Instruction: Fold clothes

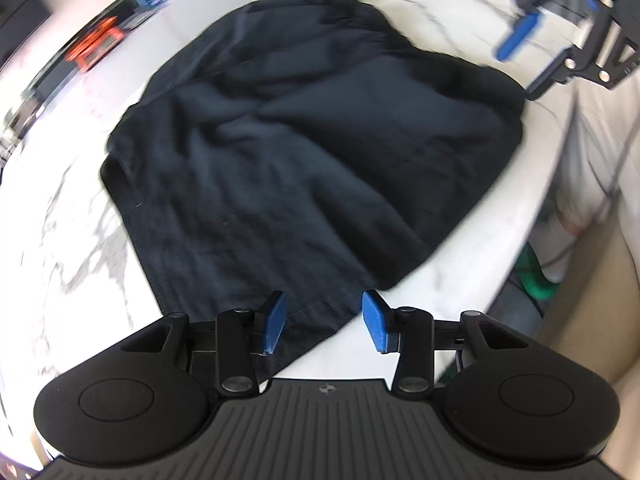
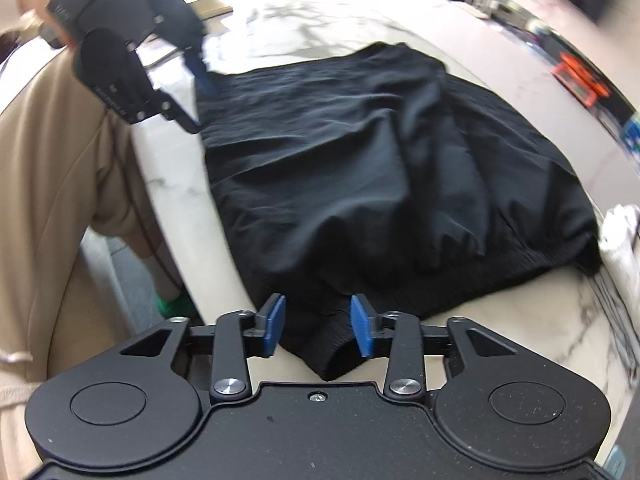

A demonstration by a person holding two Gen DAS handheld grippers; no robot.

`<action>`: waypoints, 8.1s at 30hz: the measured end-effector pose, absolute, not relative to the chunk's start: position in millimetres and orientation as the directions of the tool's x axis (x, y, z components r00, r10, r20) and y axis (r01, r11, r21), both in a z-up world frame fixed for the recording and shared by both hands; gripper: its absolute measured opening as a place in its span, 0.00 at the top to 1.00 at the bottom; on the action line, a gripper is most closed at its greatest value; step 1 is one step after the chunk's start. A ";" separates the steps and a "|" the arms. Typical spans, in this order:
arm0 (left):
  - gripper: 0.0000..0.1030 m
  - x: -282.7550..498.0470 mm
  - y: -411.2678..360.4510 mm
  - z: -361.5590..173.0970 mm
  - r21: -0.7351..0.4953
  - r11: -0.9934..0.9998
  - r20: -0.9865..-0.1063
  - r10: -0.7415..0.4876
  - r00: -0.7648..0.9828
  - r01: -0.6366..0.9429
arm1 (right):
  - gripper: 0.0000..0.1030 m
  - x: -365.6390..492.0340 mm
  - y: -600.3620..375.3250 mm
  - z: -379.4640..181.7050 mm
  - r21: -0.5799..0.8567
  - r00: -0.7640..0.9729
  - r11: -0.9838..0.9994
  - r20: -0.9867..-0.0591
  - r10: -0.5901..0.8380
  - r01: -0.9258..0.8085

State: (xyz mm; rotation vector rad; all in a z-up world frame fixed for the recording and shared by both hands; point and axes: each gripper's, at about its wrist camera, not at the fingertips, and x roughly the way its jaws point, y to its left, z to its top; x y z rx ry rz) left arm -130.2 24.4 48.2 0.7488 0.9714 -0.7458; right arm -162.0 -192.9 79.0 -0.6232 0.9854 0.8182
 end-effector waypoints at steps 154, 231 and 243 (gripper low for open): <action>0.63 150.0 -113.8 27.4 0.349 0.729 -0.774 -0.130 0.620 0.589 | 0.94 -29.6 -368.8 40.9 0.244 0.359 0.939 -0.877 0.320 -0.241; 0.79 -108.6 -11.0 20.6 0.139 0.837 -0.788 -0.230 0.572 0.528 | 0.67 -98.0 -191.0 39.6 0.078 0.457 0.840 -0.810 0.367 -0.537; 0.79 -99.7 -11.2 15.1 0.147 0.846 -0.790 -0.211 0.576 0.513 | 0.65 -79.3 -197.5 24.6 0.161 0.426 0.863 -0.817 0.389 -0.479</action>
